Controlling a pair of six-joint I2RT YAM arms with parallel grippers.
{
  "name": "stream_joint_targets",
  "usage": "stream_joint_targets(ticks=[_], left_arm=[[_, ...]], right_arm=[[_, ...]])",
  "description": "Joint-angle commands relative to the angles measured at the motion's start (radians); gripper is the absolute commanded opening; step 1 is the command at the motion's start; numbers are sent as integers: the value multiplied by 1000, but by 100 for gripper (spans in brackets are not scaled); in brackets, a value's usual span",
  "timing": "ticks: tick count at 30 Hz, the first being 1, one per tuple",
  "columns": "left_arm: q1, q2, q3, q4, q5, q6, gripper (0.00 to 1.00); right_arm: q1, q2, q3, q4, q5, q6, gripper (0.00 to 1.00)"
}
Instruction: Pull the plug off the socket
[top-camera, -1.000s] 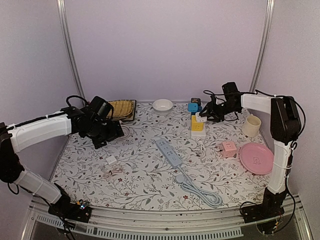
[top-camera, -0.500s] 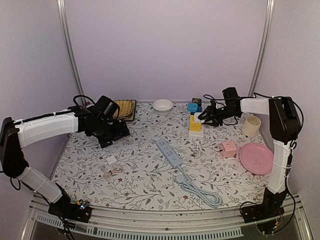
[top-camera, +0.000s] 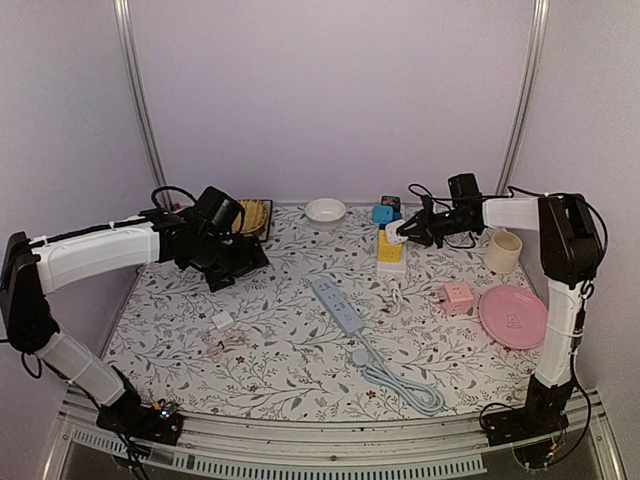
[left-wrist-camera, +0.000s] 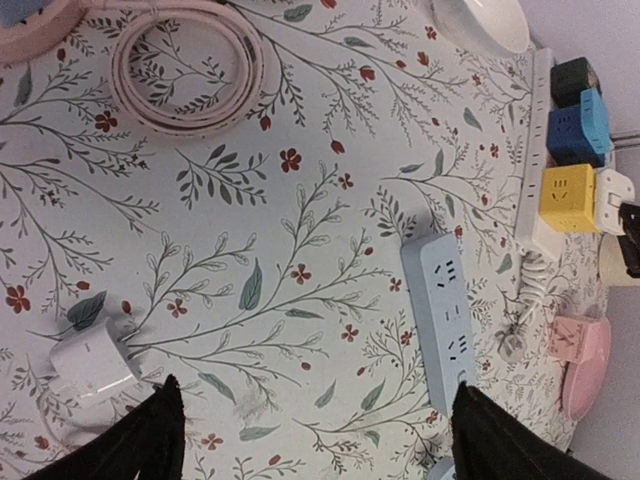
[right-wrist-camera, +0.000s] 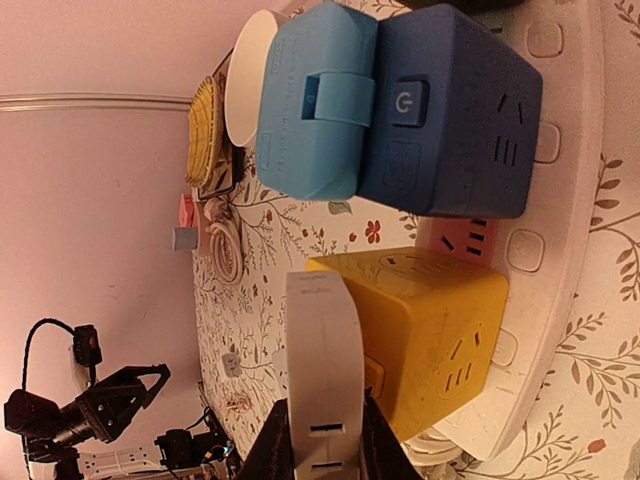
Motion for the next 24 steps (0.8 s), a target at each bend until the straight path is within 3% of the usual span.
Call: stream_joint_targets(ticks=[1, 16, 21, 24], left_arm=[[-40, 37, 35, 75, 45, 26, 93], [-182, 359, 292, 149, 155, 96, 92], [-220, 461, 385, 149, 200, 108, 85], [-239, 515, 411, 149, 217, 106, 75]], right_arm=[[19, -27, -92, 23, -41, -5, 3], [222, -258, -463, 109, -82, 14, 3], [261, -320, -566, 110, -61, -2, 3], [265, -346, -615, 129, -56, 6, 3]])
